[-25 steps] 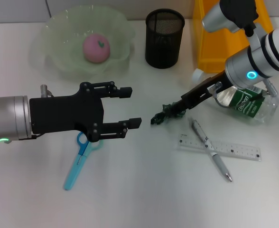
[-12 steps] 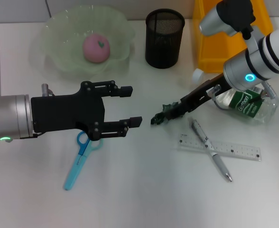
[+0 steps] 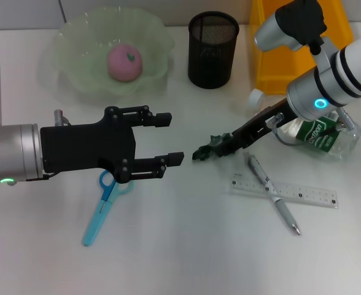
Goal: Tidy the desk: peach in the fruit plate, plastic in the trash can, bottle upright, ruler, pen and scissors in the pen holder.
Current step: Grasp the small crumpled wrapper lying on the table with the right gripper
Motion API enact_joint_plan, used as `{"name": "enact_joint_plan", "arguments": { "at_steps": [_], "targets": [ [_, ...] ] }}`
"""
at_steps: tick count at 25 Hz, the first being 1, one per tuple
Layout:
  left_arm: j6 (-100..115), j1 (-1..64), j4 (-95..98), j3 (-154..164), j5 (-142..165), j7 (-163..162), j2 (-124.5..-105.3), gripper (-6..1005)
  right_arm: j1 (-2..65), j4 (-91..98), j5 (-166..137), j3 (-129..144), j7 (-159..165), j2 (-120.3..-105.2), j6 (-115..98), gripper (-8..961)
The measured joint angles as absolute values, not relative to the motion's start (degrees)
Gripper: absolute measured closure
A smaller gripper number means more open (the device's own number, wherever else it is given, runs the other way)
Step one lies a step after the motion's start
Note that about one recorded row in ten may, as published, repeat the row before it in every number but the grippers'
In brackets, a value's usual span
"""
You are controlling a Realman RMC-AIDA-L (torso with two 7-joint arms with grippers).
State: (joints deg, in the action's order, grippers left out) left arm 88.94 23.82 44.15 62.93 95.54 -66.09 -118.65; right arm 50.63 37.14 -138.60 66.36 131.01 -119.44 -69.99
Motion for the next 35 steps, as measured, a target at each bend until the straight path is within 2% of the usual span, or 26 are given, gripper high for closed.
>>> {"name": "enact_joint_plan", "arguments": {
  "at_steps": [5,12,20,35],
  "targets": [
    [88.9,23.8,44.1,62.9,95.5,-66.1,-118.65,302,50.6,37.1,-138.6,66.4,131.0,-119.44,-70.0,329],
    [89.1,23.8,44.1,62.9,95.5,-66.1,-118.65,304,50.6,37.2,-138.6,67.5,130.8,-119.44,-70.0,537],
    [89.0,23.8,44.1,62.9,95.5,-66.1,-118.65,304,50.4,37.4,-138.6,69.0,130.8,-119.49,-69.5,717],
    [88.9,23.8,44.1,62.6,95.5,-66.1,-118.65,303,49.9,38.1,-138.6,69.1,129.1,-119.53,-69.3,935]
  ]
}}
